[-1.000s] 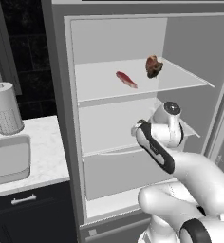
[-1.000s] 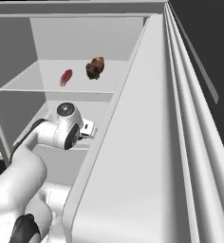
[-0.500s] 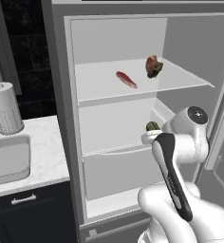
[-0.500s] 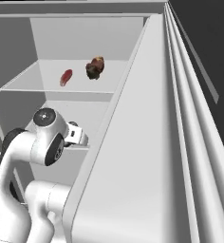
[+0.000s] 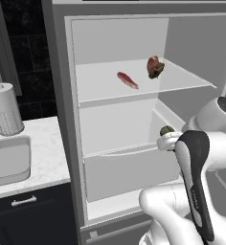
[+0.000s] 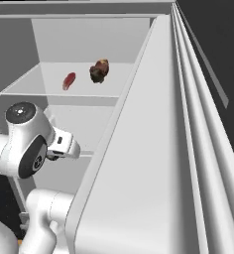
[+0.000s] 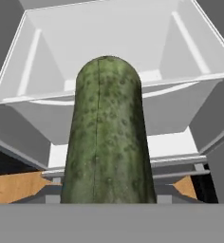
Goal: Place one cucumber and one steak in each tupperware on the nearby counter, to pack two identical lunches.
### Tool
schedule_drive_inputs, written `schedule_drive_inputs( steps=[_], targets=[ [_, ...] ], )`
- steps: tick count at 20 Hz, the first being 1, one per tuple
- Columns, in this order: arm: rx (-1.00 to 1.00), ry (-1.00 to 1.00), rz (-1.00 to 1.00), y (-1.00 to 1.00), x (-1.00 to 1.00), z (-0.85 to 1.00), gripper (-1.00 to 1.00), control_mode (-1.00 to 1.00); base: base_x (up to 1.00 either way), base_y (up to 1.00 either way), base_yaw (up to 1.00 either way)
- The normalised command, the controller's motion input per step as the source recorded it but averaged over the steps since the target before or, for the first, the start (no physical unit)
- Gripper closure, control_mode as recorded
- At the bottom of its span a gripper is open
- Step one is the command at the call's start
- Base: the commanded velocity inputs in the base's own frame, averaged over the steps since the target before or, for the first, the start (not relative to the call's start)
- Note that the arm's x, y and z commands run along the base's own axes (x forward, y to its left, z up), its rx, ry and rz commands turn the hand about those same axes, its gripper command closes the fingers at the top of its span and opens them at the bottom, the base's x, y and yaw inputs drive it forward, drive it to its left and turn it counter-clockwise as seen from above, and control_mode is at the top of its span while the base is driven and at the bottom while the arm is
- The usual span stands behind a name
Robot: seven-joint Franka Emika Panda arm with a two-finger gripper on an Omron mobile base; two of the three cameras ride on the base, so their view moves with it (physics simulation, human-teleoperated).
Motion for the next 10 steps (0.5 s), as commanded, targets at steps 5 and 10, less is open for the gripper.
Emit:
schedule_drive_inputs(
  steps=[5, 10],
  targets=[
    [0.00, 0.00, 0.00, 0.00, 0.00, 0.00, 1.00, 1.00, -1.00, 0.17, 0.05],
    [0.00, 0.00, 0.00, 0.00, 0.00, 0.00, 1.00, 1.00, -0.81, 0.90, 0.19]
  ],
)
